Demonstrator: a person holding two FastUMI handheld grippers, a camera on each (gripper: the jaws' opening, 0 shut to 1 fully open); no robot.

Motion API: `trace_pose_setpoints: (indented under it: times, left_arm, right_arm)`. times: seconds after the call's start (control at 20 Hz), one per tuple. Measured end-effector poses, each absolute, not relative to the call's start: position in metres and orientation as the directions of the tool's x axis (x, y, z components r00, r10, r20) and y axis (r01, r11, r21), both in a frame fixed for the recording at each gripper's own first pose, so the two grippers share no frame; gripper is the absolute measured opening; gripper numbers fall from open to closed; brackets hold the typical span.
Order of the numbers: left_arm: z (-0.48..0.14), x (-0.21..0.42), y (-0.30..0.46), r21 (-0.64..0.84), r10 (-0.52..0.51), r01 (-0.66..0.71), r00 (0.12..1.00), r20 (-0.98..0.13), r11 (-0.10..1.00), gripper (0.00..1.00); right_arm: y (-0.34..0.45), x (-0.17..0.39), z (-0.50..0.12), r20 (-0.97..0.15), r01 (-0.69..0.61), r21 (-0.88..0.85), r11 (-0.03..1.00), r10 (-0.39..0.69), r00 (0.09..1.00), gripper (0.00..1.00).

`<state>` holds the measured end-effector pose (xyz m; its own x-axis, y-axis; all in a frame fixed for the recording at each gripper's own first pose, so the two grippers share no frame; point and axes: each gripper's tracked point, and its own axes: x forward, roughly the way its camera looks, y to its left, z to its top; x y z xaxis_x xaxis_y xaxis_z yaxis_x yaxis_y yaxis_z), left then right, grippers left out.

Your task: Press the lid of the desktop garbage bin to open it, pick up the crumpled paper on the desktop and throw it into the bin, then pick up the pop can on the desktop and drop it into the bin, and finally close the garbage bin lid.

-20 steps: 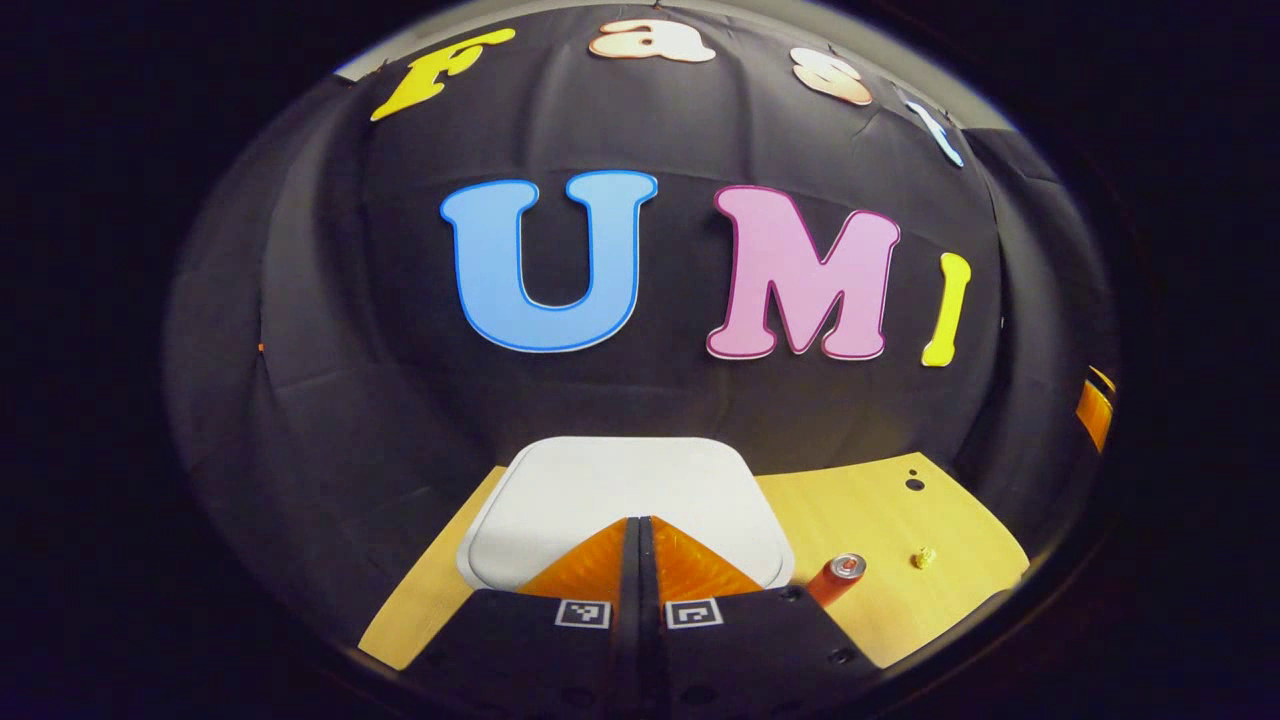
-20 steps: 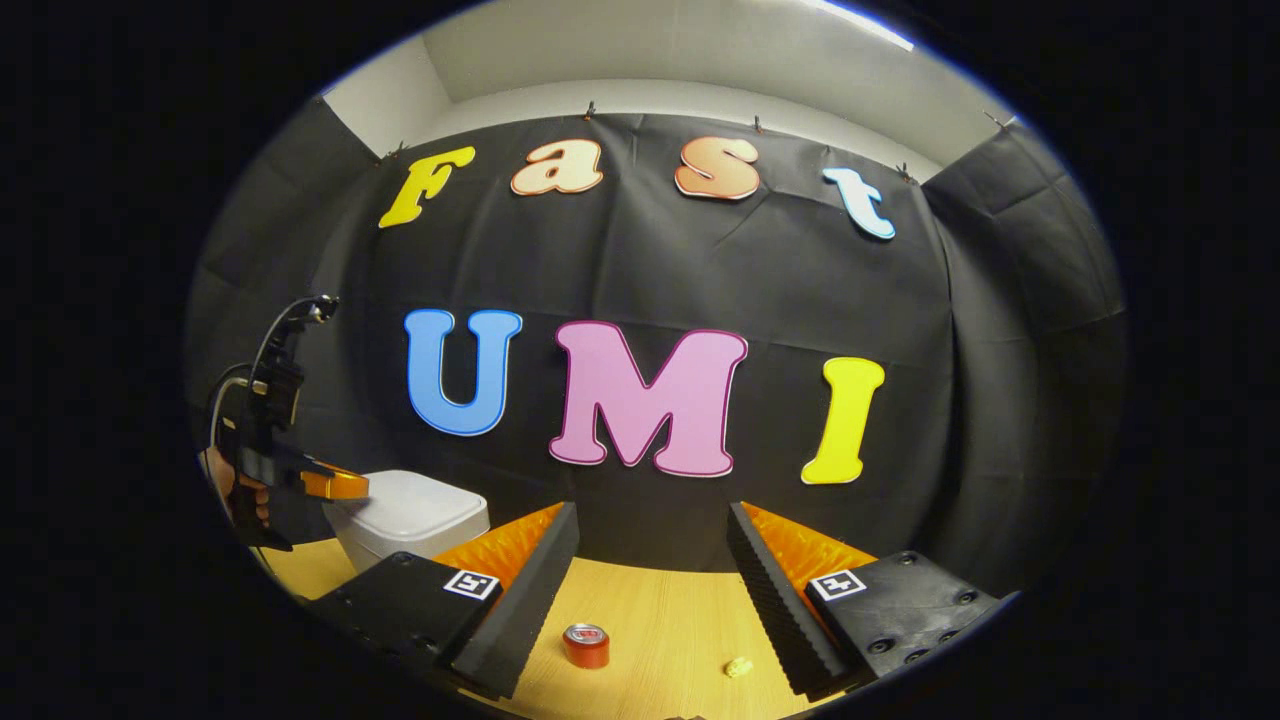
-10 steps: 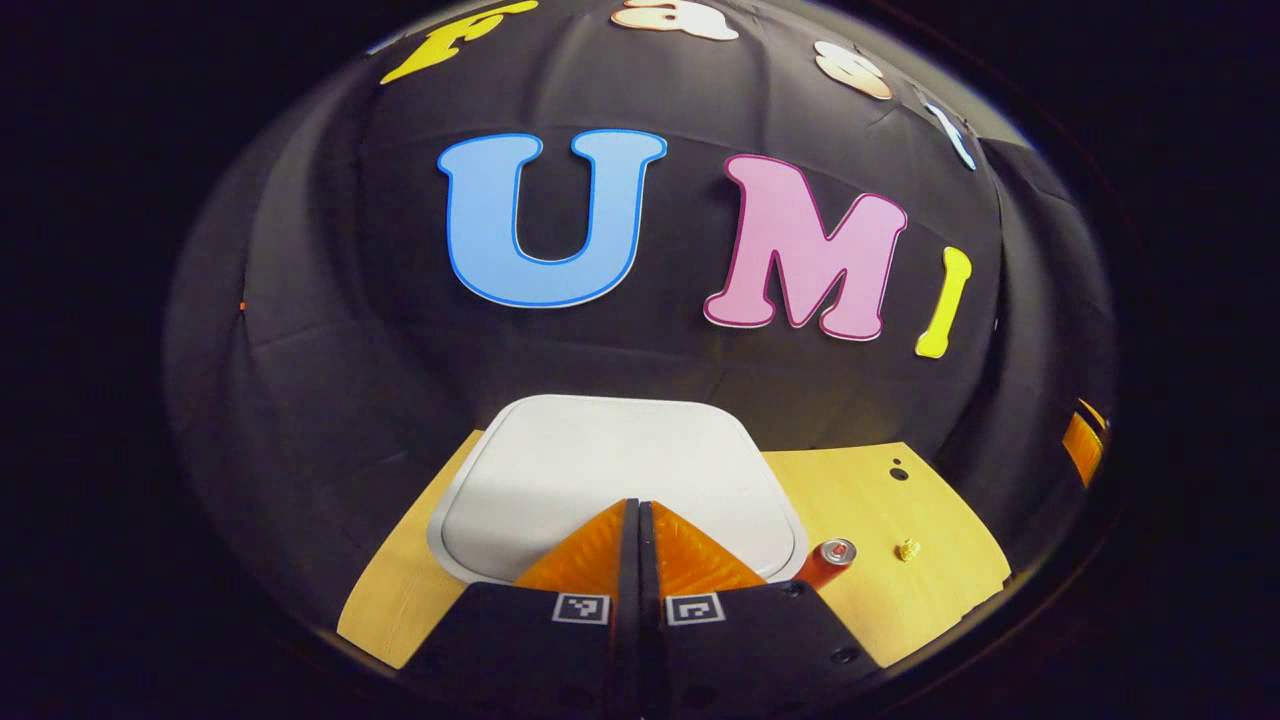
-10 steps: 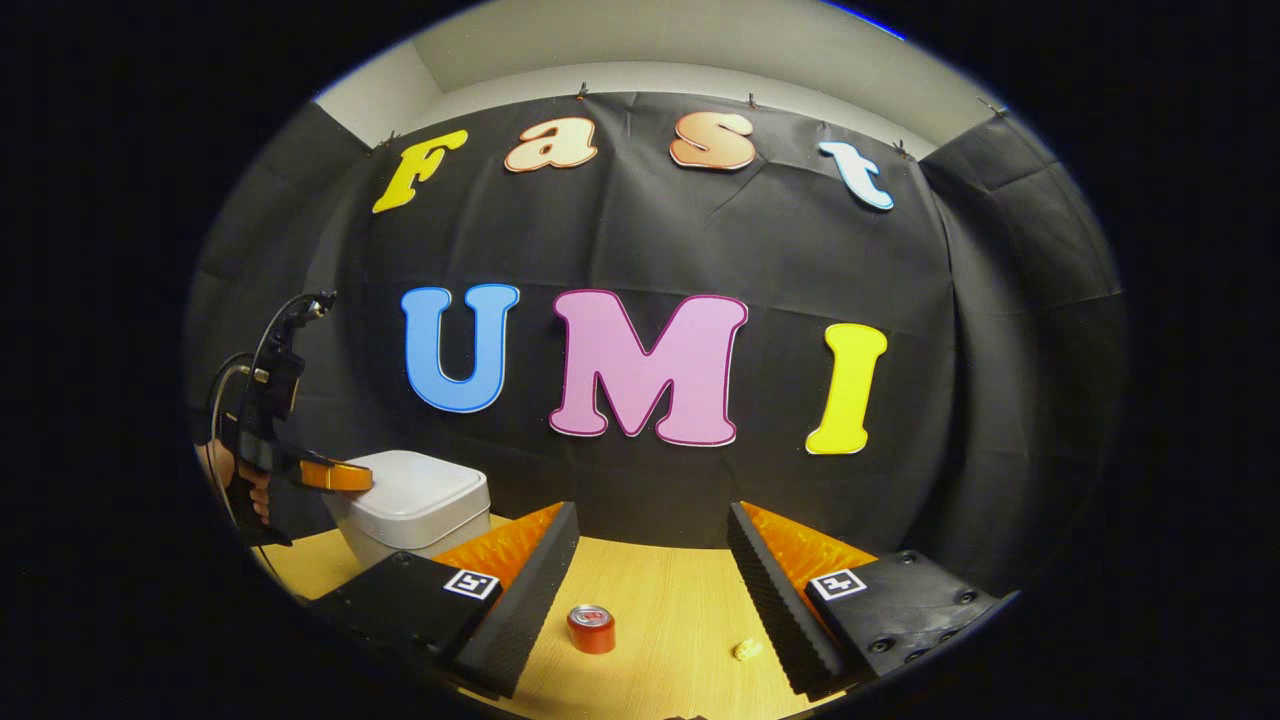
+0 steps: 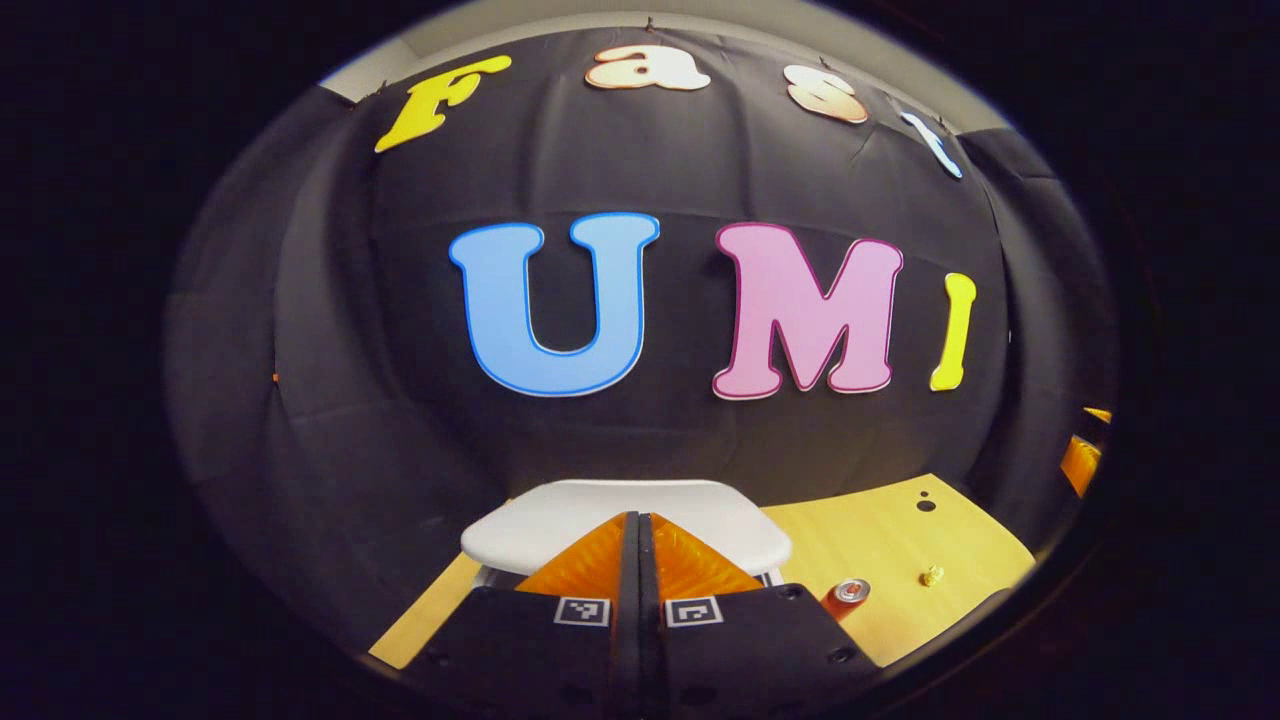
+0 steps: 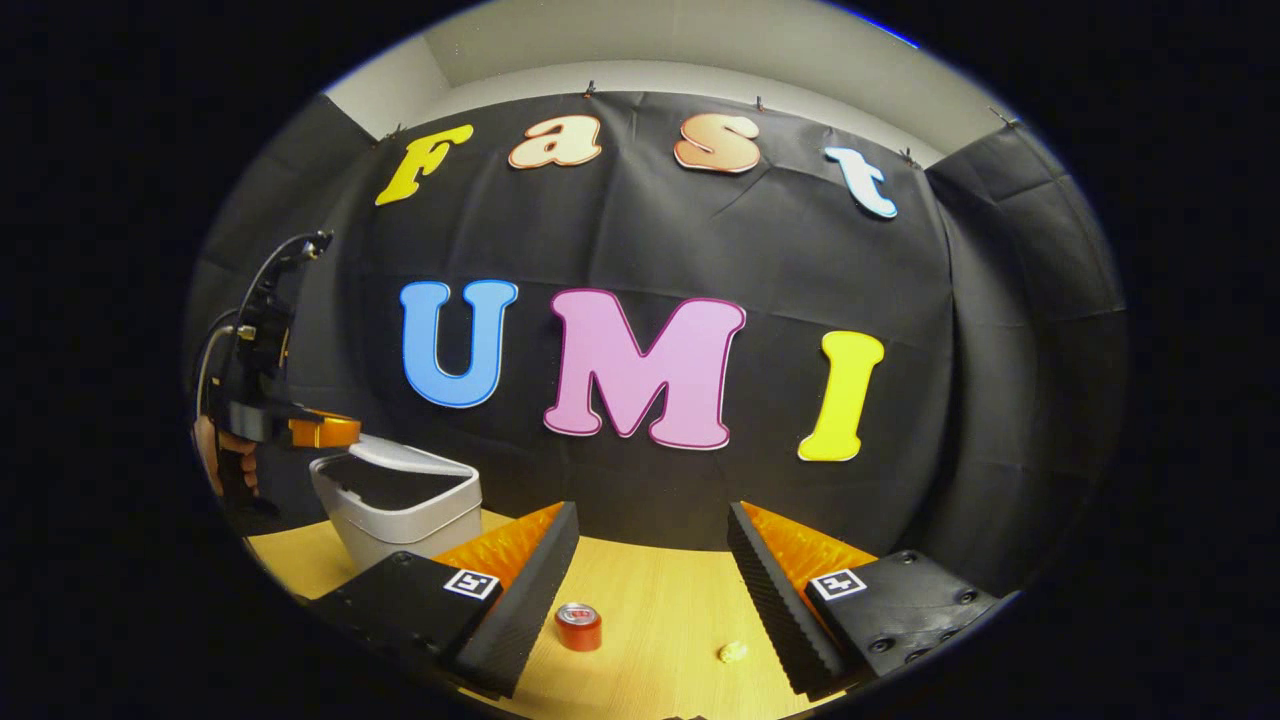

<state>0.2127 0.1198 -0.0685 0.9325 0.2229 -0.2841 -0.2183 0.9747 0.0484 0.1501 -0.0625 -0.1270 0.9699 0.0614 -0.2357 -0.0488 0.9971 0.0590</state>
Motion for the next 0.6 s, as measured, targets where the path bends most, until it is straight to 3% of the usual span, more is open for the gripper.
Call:
trace_pose_setpoints:
  times: [0.45, 0.55, 0.6]
  left_arm:
    - [-0.011, 0.165, 0.053, -0.057, 0.243, -0.250, 0.965, -0.100, 0.967, 0.07]
    - [-0.017, 0.153, 0.038, -0.072, 0.235, -0.242, 0.967, -0.094, 0.968, 0.16]
    - [-0.021, 0.148, 0.032, -0.079, 0.228, -0.236, 0.968, -0.100, 0.968, 0.28]
  right_arm:
    - [-0.087, 0.134, -0.139, -0.283, 0.031, 0.050, 0.998, -0.015, 0.959, 0.96]
    - [-0.092, 0.132, -0.148, -0.311, 0.044, 0.045, 0.998, -0.028, 0.950, 0.96]
    - [-0.094, 0.131, -0.152, -0.323, 0.043, 0.035, 0.998, -0.029, 0.946, 0.96]
